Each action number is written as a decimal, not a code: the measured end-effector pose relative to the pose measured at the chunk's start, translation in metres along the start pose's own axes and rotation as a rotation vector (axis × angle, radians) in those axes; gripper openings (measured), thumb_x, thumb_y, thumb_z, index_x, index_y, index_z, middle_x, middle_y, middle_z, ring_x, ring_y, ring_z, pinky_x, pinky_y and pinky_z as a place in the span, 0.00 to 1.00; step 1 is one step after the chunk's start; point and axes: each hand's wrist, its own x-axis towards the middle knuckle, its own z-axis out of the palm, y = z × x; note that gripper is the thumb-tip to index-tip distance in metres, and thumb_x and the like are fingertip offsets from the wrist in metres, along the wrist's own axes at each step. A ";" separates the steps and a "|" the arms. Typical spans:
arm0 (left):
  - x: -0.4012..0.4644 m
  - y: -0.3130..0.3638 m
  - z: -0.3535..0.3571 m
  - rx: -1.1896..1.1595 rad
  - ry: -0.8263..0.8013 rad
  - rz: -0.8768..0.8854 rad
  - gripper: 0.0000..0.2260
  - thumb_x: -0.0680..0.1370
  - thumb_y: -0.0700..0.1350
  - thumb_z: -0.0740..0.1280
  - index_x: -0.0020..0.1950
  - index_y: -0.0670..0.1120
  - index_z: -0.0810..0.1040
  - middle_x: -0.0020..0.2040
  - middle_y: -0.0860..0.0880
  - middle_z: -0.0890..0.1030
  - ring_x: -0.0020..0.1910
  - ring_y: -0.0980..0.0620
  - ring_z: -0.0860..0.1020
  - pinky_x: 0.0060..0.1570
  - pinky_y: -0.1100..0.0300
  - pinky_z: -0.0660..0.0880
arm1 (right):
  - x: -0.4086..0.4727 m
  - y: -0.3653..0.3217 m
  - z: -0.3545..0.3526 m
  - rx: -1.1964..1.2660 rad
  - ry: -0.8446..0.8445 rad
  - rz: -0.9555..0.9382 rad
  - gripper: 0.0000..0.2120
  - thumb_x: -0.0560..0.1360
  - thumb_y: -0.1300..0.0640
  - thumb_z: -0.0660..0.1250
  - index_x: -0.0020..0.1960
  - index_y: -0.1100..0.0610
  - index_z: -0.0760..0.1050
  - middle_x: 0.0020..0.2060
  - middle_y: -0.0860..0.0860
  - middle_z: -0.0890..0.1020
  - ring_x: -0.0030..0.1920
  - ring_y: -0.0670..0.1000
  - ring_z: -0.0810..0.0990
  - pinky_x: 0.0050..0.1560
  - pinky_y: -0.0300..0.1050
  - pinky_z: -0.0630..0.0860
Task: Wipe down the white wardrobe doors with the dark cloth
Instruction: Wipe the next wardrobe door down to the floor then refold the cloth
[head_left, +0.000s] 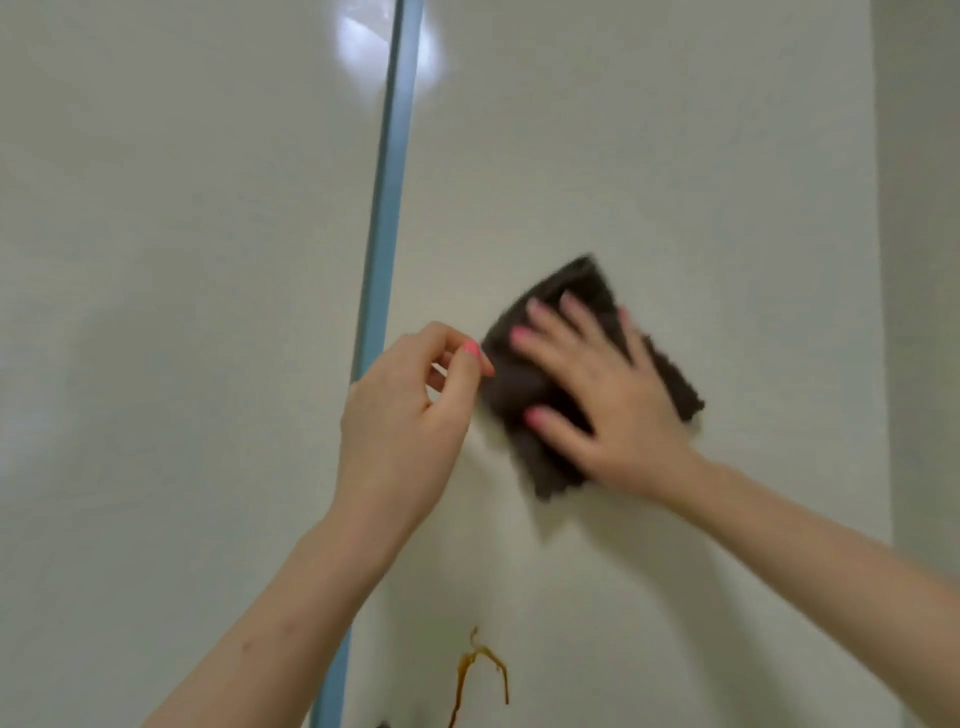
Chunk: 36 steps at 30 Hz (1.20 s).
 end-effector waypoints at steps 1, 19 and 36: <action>-0.003 0.003 0.008 0.026 -0.015 0.015 0.10 0.74 0.53 0.57 0.39 0.53 0.76 0.40 0.54 0.80 0.41 0.59 0.75 0.44 0.59 0.70 | -0.018 -0.001 0.005 -0.044 -0.023 -0.120 0.28 0.76 0.46 0.58 0.75 0.48 0.61 0.76 0.49 0.59 0.77 0.52 0.53 0.74 0.62 0.47; -0.040 0.025 0.079 0.199 -0.096 0.075 0.09 0.75 0.53 0.56 0.40 0.56 0.74 0.39 0.59 0.76 0.44 0.61 0.73 0.47 0.53 0.70 | -0.058 0.088 -0.027 -0.085 0.012 0.050 0.28 0.77 0.46 0.54 0.77 0.48 0.55 0.76 0.47 0.56 0.77 0.50 0.50 0.74 0.61 0.46; -0.061 0.045 0.125 0.173 -0.060 0.076 0.11 0.74 0.56 0.55 0.40 0.56 0.75 0.40 0.62 0.75 0.47 0.64 0.72 0.44 0.57 0.66 | -0.072 0.185 -0.072 0.060 0.019 0.202 0.29 0.73 0.49 0.54 0.74 0.44 0.59 0.75 0.41 0.56 0.76 0.43 0.48 0.75 0.57 0.44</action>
